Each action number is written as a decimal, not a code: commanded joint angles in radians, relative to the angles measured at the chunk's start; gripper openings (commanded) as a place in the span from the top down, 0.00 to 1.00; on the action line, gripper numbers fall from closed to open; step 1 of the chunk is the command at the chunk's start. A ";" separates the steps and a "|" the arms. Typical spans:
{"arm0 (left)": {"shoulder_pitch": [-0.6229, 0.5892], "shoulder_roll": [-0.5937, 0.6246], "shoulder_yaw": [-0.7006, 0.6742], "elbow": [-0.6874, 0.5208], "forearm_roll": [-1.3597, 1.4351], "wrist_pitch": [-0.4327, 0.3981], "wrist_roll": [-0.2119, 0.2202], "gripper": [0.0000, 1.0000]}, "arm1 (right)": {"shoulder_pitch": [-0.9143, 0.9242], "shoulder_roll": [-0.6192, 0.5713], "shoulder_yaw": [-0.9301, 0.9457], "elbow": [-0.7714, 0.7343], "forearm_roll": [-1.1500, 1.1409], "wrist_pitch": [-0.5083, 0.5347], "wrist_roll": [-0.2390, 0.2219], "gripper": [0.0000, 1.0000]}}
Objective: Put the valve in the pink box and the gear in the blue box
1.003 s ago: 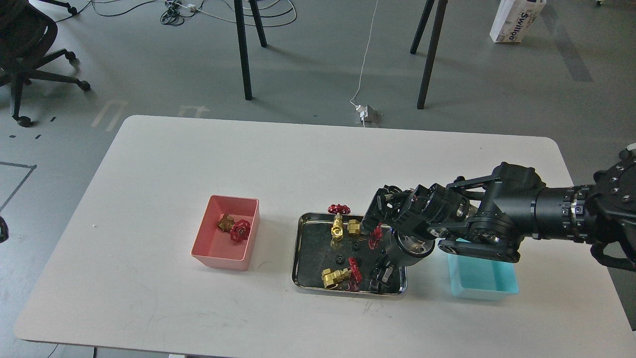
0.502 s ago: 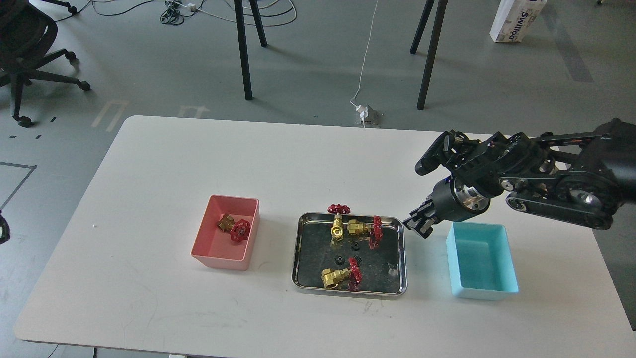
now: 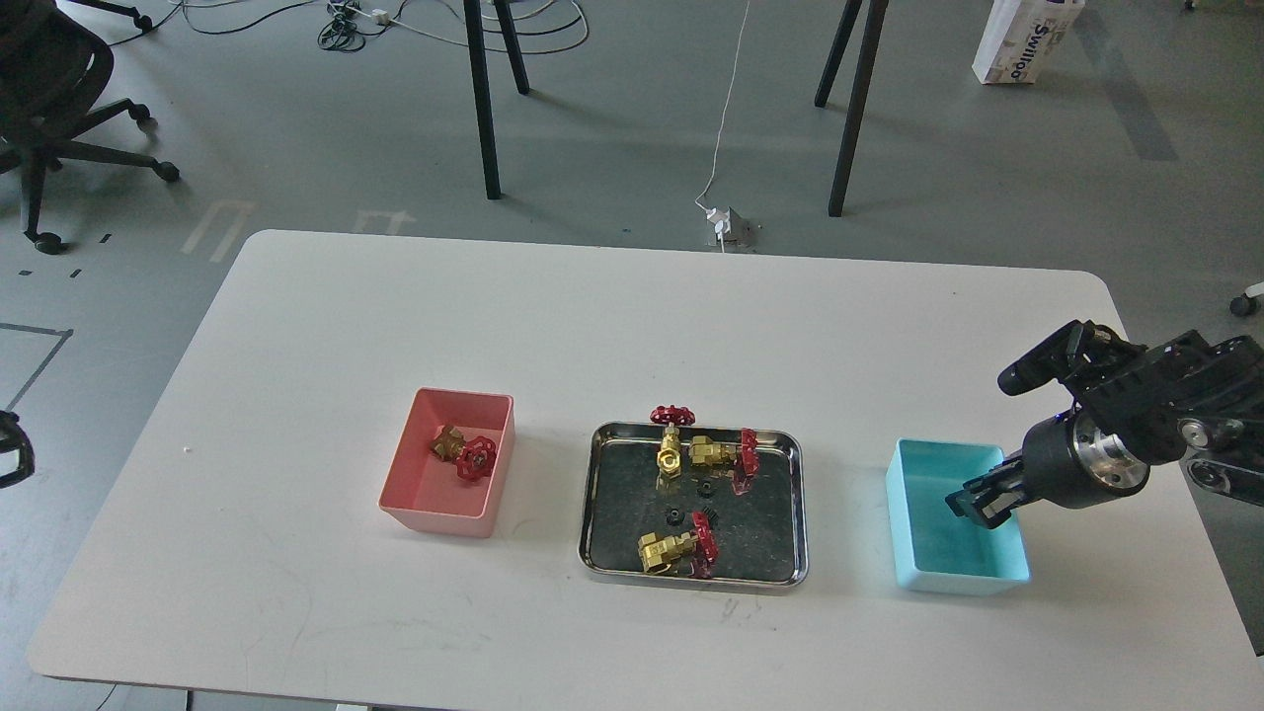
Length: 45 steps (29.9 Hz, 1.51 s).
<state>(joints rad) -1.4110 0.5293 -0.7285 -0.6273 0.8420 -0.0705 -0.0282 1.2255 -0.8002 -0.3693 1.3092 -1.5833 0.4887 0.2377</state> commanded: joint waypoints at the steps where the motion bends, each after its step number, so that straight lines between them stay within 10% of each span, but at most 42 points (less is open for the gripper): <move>1: 0.001 -0.002 0.003 -0.002 0.000 0.000 0.002 0.01 | -0.044 0.030 0.058 -0.027 0.014 0.000 -0.001 0.14; 20: 0.004 -0.184 0.129 0.001 0.005 0.000 0.016 0.01 | -0.080 -0.025 0.647 -0.119 0.708 0.000 -0.086 0.04; 34: 0.049 -0.288 0.143 0.008 -0.001 -0.003 0.030 0.01 | -0.075 0.216 0.797 -0.418 1.260 -0.697 -0.182 0.05; 45: 0.066 -0.304 0.143 -0.006 -0.001 -0.023 0.041 0.01 | -0.049 0.343 0.817 -0.489 1.246 -0.762 -0.227 0.01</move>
